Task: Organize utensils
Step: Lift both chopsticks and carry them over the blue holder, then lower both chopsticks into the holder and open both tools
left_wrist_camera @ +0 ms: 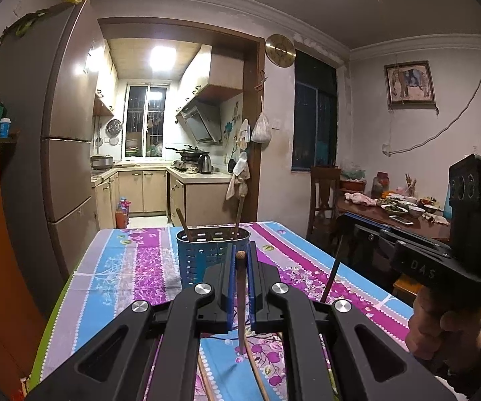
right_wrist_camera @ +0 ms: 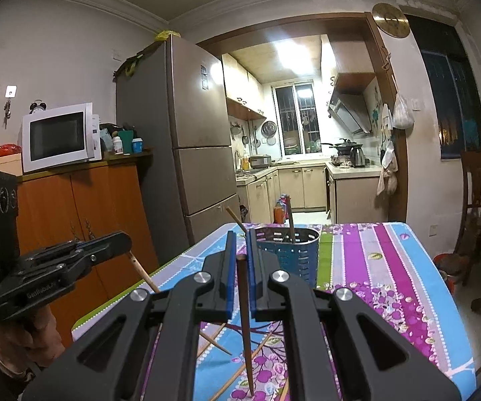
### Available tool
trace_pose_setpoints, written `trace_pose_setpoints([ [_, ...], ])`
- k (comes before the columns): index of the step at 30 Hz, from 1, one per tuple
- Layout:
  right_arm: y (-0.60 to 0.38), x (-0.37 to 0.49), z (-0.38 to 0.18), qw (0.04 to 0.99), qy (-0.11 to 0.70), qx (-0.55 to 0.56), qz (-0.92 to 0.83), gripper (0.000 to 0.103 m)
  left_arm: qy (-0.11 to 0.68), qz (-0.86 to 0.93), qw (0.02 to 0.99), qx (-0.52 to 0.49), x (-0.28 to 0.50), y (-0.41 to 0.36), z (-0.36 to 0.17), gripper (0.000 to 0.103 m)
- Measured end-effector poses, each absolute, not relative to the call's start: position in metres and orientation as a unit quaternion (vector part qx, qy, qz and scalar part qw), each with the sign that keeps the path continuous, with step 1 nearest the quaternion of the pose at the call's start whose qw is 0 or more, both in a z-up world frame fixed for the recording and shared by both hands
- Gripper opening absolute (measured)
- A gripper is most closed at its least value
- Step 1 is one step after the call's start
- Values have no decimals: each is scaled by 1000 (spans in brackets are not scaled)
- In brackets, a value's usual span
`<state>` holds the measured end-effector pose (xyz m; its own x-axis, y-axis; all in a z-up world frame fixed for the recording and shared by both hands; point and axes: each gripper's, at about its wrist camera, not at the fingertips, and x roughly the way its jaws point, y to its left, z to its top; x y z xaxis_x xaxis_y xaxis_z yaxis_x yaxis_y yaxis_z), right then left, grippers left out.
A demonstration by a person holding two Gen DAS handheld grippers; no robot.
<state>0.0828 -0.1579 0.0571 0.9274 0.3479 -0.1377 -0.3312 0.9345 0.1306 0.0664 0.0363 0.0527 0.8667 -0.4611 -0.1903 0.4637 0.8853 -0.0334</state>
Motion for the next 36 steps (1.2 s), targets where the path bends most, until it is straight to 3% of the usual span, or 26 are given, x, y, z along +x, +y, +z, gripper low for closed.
trace_pose_setpoints([
  [13, -157, 102, 87, 986, 46, 21, 161, 5, 83, -248, 965, 5, 90, 27, 73, 8],
  [27, -186, 185, 160, 989, -39, 57, 133, 5, -5, -207, 978, 1, 192, 2, 153, 8],
  [36, -213, 247, 169, 987, -72, 101, 102, 5, 16, -181, 983, 0, 265, -16, 141, 8],
])
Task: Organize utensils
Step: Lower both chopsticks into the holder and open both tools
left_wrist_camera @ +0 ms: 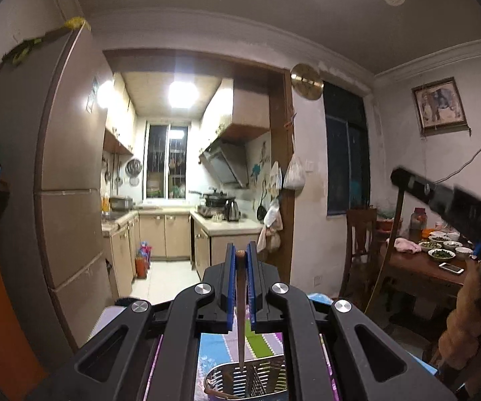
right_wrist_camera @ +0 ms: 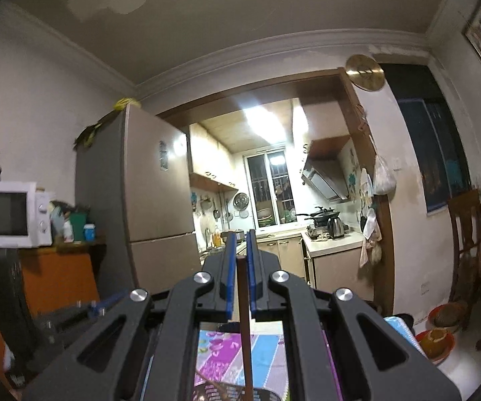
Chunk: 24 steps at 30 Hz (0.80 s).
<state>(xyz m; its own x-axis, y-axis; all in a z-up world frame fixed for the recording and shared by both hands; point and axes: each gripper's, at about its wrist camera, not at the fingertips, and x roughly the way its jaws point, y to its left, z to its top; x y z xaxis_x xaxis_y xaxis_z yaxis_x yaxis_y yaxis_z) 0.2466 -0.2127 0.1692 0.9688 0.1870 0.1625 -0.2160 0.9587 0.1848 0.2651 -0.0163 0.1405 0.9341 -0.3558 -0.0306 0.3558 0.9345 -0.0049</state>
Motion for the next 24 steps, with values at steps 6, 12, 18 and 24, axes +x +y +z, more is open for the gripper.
trace_pose_setpoints([
  [6, -224, 292, 146, 984, -47, 143, 94, 5, 53, -181, 982, -4, 297, -18, 106, 8],
  [12, -225, 331, 97, 980, 21, 178, 86, 5, 82, -183, 980, -3, 316, -19, 77, 8],
  [18, -228, 351, 53, 968, 87, 221, 83, 5, 104, -184, 977, 11, 326, -23, 54, 8],
  [24, -223, 340, 43, 973, 117, 192, 60, 21, 103, -175, 979, 6, 321, -17, 49, 8],
])
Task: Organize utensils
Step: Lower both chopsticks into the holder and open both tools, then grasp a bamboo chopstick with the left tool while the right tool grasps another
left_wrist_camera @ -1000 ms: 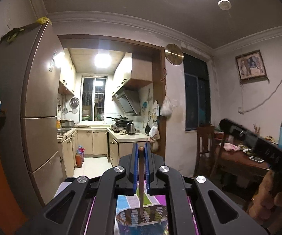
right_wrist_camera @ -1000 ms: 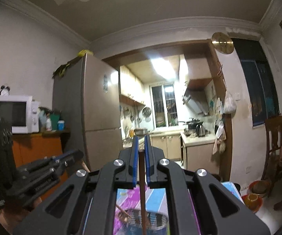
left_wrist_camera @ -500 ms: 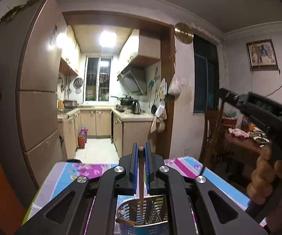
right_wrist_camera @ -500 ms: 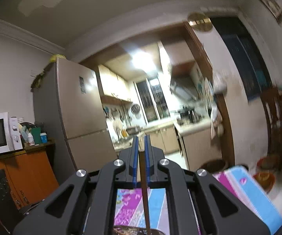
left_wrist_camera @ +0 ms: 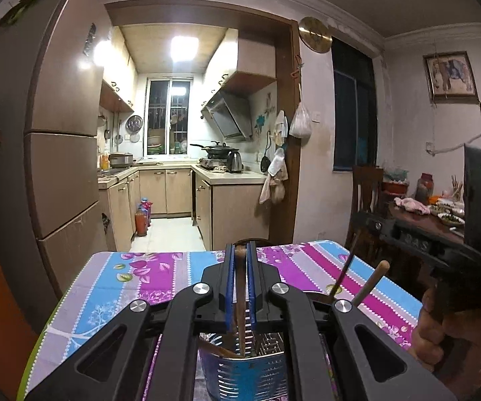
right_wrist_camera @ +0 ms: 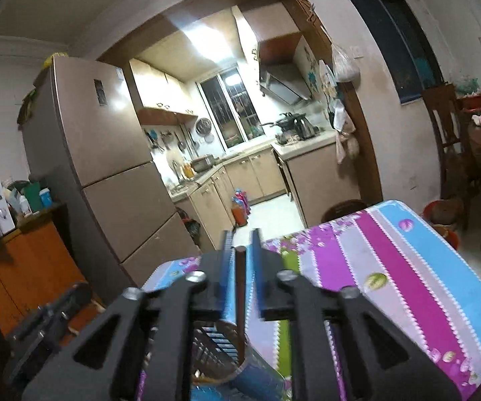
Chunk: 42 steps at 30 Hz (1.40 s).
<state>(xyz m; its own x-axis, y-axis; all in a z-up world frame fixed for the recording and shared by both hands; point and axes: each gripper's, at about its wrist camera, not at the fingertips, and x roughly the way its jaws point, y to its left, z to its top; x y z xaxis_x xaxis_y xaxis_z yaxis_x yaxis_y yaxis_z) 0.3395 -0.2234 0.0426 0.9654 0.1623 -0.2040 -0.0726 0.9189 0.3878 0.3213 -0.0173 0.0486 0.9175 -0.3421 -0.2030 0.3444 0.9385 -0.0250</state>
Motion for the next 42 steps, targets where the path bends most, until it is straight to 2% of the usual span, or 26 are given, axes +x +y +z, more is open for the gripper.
trace_pose_setpoints([
  [1, -227, 333, 45, 974, 112, 190, 53, 29, 98, -172, 980, 5, 318, -15, 52, 8],
  [3, -234, 319, 53, 977, 100, 185, 46, 35, 79, -159, 984, 2, 304, -3, 65, 10],
  [5, -247, 298, 64, 980, 85, 176, 37, 35, 60, -148, 987, -7, 287, 10, 78, 26],
  [7, -260, 274, 72, 982, 76, 169, 32, 35, 31, -137, 990, -22, 255, 37, 96, 31],
  [14, -298, 133, 73, 994, 52, 93, 7, 43, -7, -87, 996, 0, 141, 124, 110, 34],
  [16, -298, 96, 61, 997, 52, 61, -17, 53, 3, -63, 998, 13, 107, 145, 100, 35],
  [20, -287, 38, 26, 994, 89, -1, -61, 59, 63, -14, 997, 42, 52, 173, 54, 36],
  [25, -275, 6, -11, 986, 156, 8, -65, 74, 154, 10, 986, 67, 16, 179, -9, 36],
  [29, -264, -5, -38, 978, 202, 12, -58, 76, 217, -5, 974, 62, -8, 173, -52, 36],
  [34, -233, -16, -74, 969, 239, -39, -56, 76, 262, -49, 962, 60, -33, 147, -96, 36],
  [42, -203, -24, -109, 960, 277, -31, 0, 76, 257, -58, 959, 102, -41, 110, -130, 36],
])
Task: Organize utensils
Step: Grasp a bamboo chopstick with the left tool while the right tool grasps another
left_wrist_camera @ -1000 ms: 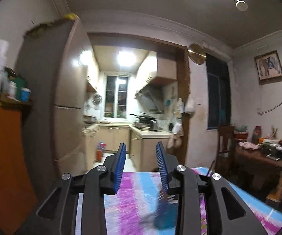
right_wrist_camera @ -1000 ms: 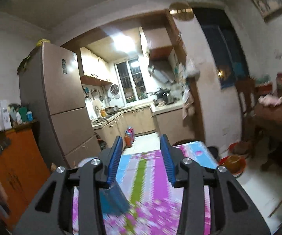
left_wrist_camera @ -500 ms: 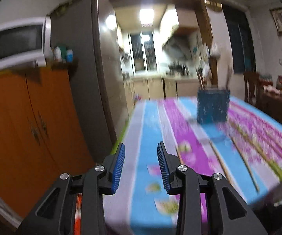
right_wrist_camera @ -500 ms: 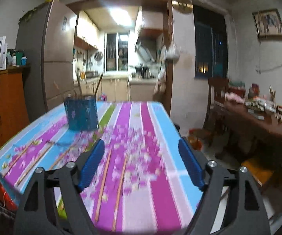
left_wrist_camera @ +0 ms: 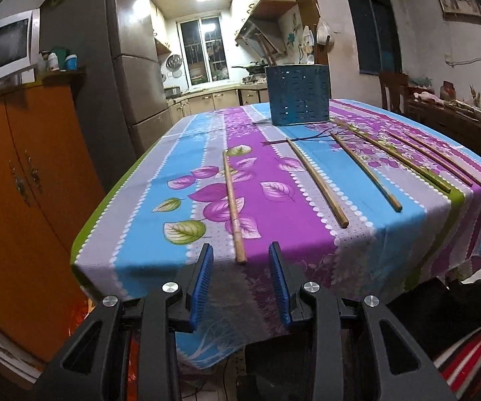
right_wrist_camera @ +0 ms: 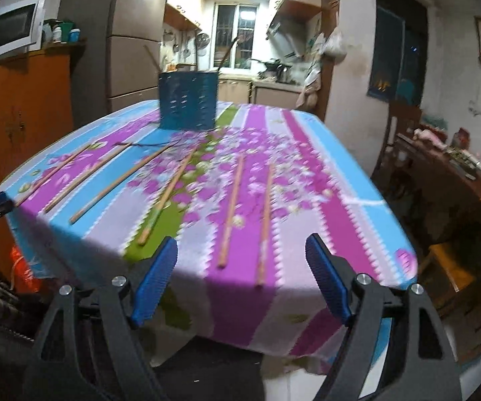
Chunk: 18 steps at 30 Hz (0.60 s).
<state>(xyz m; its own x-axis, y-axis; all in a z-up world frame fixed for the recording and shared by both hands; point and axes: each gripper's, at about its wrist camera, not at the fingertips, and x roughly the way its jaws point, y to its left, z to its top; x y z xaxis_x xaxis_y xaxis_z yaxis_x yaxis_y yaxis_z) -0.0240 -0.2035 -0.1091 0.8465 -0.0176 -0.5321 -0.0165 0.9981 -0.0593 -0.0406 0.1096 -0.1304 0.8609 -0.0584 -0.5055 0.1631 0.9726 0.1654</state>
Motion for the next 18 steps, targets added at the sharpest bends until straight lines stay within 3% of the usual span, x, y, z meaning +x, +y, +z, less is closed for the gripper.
trace_pose_setpoints([
  [13, -195, -27, -120, 956, 291, -30, 15, 73, 263, -65, 961, 63, -27, 120, -142, 24],
  [15, -193, -26, -120, 956, 291, -32, 19, 73, 264, -66, 961, 58, -26, 121, -141, 12],
  [18, -189, -27, -120, 957, 287, -37, 24, 73, 262, -68, 961, 56, -24, 124, -140, 10],
])
